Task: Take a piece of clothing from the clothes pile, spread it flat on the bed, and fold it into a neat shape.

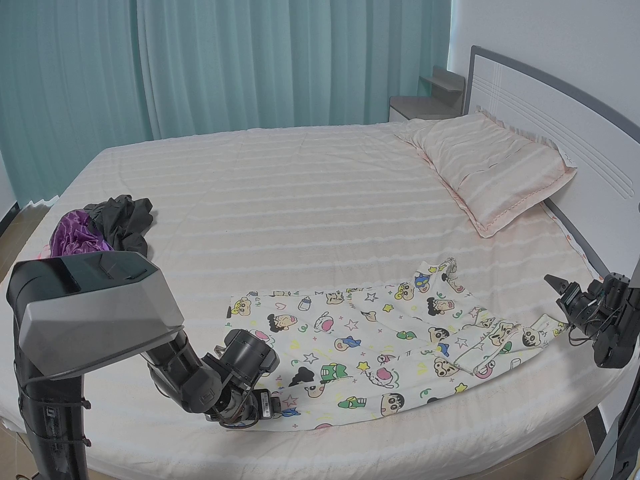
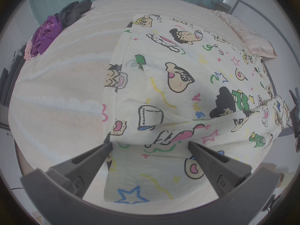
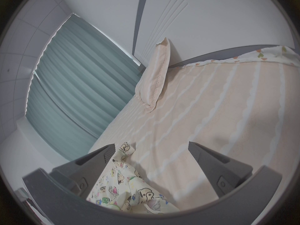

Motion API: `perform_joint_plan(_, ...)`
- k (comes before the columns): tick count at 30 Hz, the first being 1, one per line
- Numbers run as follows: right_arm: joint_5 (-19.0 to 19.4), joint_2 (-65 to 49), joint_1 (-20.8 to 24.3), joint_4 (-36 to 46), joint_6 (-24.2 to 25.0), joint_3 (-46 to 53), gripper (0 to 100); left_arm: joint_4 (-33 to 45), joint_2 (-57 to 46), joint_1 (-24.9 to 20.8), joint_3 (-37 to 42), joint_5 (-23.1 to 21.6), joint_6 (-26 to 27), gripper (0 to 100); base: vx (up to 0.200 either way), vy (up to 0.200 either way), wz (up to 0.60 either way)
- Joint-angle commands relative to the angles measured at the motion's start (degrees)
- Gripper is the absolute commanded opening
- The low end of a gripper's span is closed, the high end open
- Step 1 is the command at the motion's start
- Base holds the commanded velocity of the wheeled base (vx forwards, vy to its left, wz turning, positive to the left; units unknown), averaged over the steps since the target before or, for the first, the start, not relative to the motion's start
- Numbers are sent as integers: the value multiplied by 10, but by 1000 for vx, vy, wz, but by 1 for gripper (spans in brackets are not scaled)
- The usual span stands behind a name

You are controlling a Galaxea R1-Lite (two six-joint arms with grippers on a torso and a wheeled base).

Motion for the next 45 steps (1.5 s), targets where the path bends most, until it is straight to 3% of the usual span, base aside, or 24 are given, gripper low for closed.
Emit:
perform_joint_plan(1,1,-12,21,-1,-36,28,100,-1,-1,1,0,-1,-3,100,0,0,0)
perform_joint_plan(3,2,-15,37,-1,-73,50,100,-2,-3,1,-1,-2,-18,100,0,0,0)
perform_joint_plan(8,1,-19,84,-2,-104,85,100,-9,-6,5,-1,-7,-40,100,0,0,0)
perform_joint_plan(12,0,-11,142,-1,-176,115,100,-15,-49,16,8,-14,-43,100,0,0,0)
perform_joint_plan(16,-3,-10,173,1,-176,103,100,-5,-141,25,23,-57,-53,100,0,0,0)
perform_joint_plan(23,-5,4,186,7,-176,74,100,50,-234,55,9,-64,-58,100,0,0,0)
perform_joint_plan(33,-6,33,196,17,-175,27,100,37,-119,142,-83,-73,-84,100,0,0,0)
perform_joint_plan(37,-5,35,197,47,-174,-3,100,19,-73,142,-102,-105,-80,100,0,0,0)
perform_joint_plan(45,-5,37,198,91,-174,-45,100,12,-7,145,-153,-98,-45,100,0,0,0)
